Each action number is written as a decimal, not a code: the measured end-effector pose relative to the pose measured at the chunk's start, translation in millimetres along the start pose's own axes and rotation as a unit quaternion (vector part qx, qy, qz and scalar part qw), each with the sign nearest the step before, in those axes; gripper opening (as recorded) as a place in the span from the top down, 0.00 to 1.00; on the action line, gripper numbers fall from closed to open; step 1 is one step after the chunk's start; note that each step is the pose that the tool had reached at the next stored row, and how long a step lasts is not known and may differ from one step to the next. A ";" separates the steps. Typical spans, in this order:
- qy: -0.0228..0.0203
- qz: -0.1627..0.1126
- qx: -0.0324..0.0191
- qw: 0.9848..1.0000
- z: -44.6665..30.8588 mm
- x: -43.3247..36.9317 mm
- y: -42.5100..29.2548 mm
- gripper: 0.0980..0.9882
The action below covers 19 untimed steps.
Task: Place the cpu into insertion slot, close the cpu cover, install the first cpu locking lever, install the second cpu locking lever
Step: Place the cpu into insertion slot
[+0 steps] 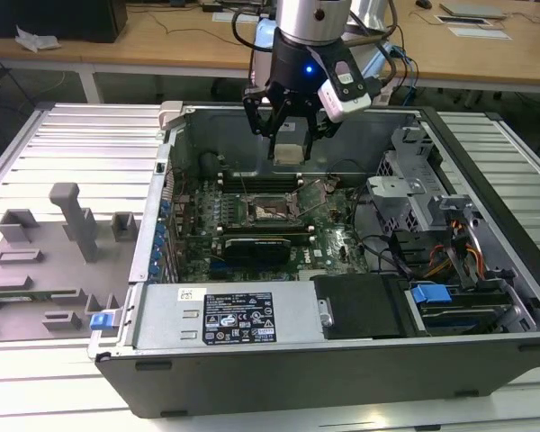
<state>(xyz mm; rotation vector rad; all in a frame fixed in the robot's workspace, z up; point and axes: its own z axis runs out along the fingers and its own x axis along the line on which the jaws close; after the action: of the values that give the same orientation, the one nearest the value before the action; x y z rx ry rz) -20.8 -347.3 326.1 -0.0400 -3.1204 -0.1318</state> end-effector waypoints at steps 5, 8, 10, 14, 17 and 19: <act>0.000 0.000 0.001 1.000 5.0 -0.1 -0.4 0.50; 0.000 0.000 0.001 1.000 8.5 -0.1 -0.7 0.50; 0.000 0.000 0.001 1.000 12.3 -0.1 -1.1 0.50; -0.001 0.000 0.001 1.000 21.5 1.7 -1.9 0.50; -0.001 0.000 0.001 1.000 27.1 4.5 -2.4 0.50; -0.001 0.000 0.001 1.000 30.6 5.8 -2.8 0.50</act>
<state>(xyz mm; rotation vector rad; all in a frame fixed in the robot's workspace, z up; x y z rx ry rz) -27.1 -347.4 295.5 -0.0400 -3.1234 -0.1276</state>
